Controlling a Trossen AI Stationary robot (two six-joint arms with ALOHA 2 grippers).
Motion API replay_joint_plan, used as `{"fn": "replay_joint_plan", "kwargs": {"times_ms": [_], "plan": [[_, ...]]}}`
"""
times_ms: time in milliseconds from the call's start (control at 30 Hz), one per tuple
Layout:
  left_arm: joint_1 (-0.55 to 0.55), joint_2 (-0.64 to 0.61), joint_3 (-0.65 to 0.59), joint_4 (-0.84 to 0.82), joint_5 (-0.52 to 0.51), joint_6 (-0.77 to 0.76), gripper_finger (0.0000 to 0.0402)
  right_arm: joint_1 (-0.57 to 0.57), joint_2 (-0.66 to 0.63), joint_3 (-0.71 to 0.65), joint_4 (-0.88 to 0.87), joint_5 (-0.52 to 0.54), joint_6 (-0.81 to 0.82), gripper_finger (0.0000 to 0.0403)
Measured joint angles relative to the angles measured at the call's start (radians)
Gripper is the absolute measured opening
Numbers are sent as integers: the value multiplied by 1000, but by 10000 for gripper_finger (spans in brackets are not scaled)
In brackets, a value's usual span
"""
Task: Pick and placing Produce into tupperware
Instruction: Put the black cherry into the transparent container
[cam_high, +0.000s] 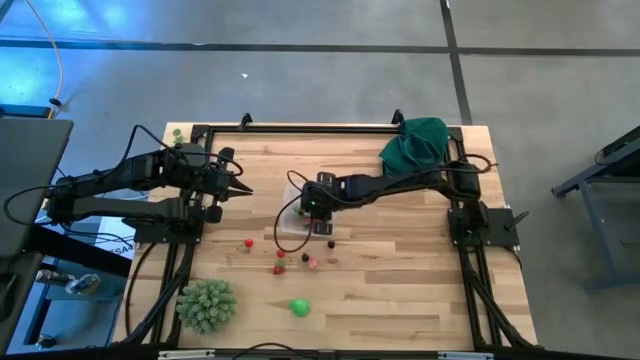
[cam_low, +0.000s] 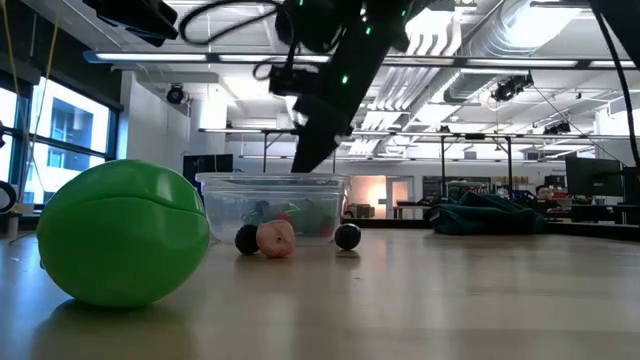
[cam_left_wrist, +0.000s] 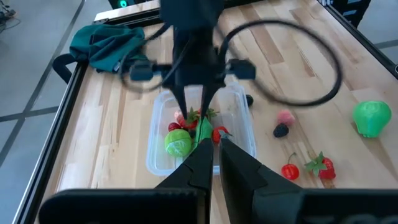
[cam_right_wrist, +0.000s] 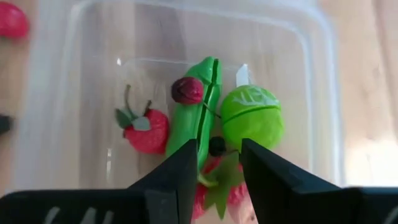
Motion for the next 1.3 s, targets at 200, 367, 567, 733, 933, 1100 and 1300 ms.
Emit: {"fn": "replay_joint_plan", "kwargs": {"times_ms": [200, 367, 567, 733, 933, 1100, 1300], "plan": [[0, 0, 0, 0, 0, 0, 19, 79, -92, 0, -50, 140, 6, 117], [0, 0, 0, 0, 0, 0, 19, 176, -164, 0, -125, 305, 59, 117], [0, 0, 0, 0, 0, 0, 19, 287, -203, 0, -241, 476, 179, 117], [0, 0, 0, 0, 0, 0, 19, 359, -206, -7, -341, 563, 320, 117], [0, 0, 0, 0, 0, 0, 19, 441, -329, -266, -184, 629, 478, 117], [0, 0, 0, 0, 0, 0, 19, 488, -476, -597, 189, 583, 617, 119], [0, 0, 0, 0, 0, 0, 19, 494, -509, -881, 747, 415, 605, 119]]}}
